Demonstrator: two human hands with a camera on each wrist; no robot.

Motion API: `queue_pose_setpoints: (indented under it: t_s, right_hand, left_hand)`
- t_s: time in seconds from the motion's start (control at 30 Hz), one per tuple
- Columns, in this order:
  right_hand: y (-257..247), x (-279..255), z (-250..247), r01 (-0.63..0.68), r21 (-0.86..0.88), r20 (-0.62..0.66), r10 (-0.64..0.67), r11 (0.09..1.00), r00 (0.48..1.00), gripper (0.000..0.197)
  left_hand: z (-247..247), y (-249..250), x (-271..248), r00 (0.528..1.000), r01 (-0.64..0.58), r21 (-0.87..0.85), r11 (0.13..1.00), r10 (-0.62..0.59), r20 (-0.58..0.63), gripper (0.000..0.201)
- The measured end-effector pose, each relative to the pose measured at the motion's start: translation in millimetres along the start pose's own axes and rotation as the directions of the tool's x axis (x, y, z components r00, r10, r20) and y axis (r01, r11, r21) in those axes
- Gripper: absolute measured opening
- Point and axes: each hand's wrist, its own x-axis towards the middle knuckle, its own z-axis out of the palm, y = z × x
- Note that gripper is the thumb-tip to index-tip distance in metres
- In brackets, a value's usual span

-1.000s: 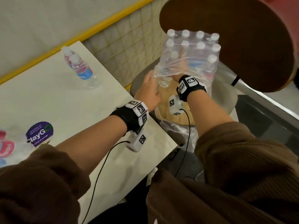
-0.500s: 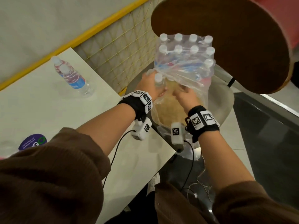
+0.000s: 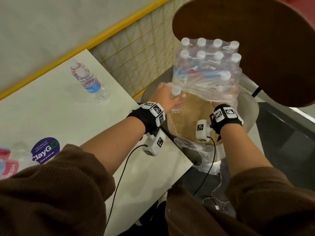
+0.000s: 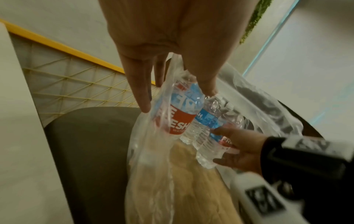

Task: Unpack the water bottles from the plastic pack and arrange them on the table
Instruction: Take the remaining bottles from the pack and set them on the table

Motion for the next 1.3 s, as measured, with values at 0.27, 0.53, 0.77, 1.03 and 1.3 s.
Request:
queue_pose_setpoints:
  t_s: [0.27,0.53,0.77,1.03,1.3]
  right_hand:
    - [28,-56,16,0.04,-0.048,0.16,-0.032,0.998,0.987,0.046]
    - [54,-111,27,0.338,-0.005,0.496,-0.291,0.941,0.818,0.068]
    - [32,-185,62,0.355,0.035,0.755,-0.257,0.934,0.603,0.066]
    - [95,-301,182,0.727,-0.099,0.965,-0.114,0.68,0.238,0.07]
    - [103,-379,256,0.772,-0.034,0.943,-0.235,0.635,0.236,0.067]
  left_hand:
    - [-15,-9,-22,0.996,-0.02,-0.081,0.997,0.027,0.084,0.053]
    - [-79,-47,-76,0.958,-0.008,-0.474,0.88,0.142,0.248,0.042]
    - [-147,-95,-140,0.976,0.116,-0.48,0.87,-0.01,0.218,0.031]
    - [-195,-196,-238,0.873,0.262,0.038,0.964,-0.254,0.416,0.041]
    - [-245,-249,-297,0.856,0.309,0.385,0.87,-0.431,0.287,0.039]
